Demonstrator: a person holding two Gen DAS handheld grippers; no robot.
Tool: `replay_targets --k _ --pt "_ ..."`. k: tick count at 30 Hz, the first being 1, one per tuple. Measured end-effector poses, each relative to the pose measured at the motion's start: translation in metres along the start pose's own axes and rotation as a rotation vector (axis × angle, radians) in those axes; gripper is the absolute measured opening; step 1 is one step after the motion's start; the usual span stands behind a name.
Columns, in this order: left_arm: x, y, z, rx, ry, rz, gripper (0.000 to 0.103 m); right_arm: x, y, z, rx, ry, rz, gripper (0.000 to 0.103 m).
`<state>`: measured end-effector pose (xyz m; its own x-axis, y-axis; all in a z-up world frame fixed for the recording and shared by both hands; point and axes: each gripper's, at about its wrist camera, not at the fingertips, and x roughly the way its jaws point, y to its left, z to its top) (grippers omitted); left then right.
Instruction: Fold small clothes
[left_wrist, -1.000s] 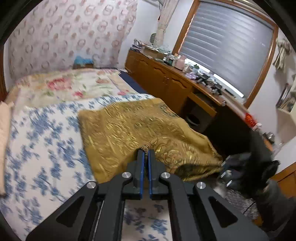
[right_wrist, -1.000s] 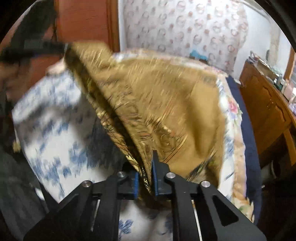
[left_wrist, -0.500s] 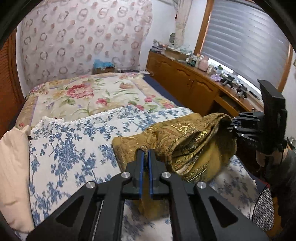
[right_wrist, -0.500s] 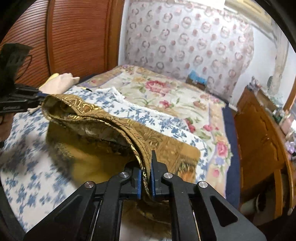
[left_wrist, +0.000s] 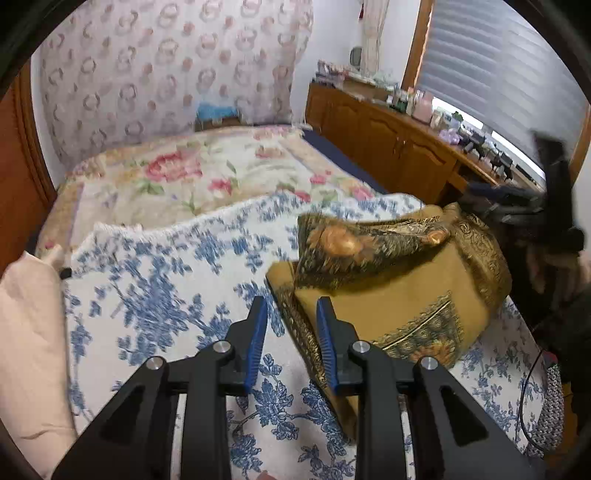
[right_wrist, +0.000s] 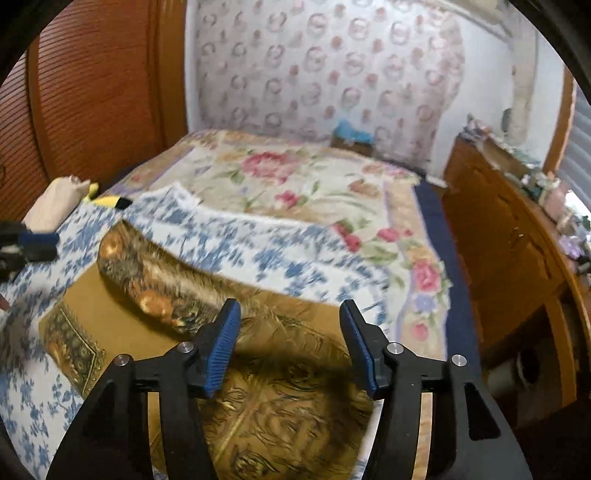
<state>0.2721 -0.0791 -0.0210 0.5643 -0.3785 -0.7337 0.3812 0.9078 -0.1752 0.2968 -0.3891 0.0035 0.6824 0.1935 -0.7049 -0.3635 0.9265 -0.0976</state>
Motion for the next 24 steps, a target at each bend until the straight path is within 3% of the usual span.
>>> replay_targets --k 4,11,18,24 --pt "0.017 -0.002 0.001 0.012 0.036 -0.01 0.026 -0.026 -0.008 -0.001 0.041 -0.011 -0.016 0.066" --pt "0.041 -0.008 0.007 0.021 0.085 -0.022 0.027 -0.012 -0.026 -0.047 0.123 0.113 -0.023 0.067" --pt "0.066 -0.003 0.01 0.009 0.144 0.003 0.029 0.018 -0.044 -0.063 0.25 0.149 0.063 0.067" --pt "0.072 -0.001 0.014 0.005 0.141 -0.002 0.029 0.038 -0.047 -0.062 0.289 0.167 0.167 0.068"
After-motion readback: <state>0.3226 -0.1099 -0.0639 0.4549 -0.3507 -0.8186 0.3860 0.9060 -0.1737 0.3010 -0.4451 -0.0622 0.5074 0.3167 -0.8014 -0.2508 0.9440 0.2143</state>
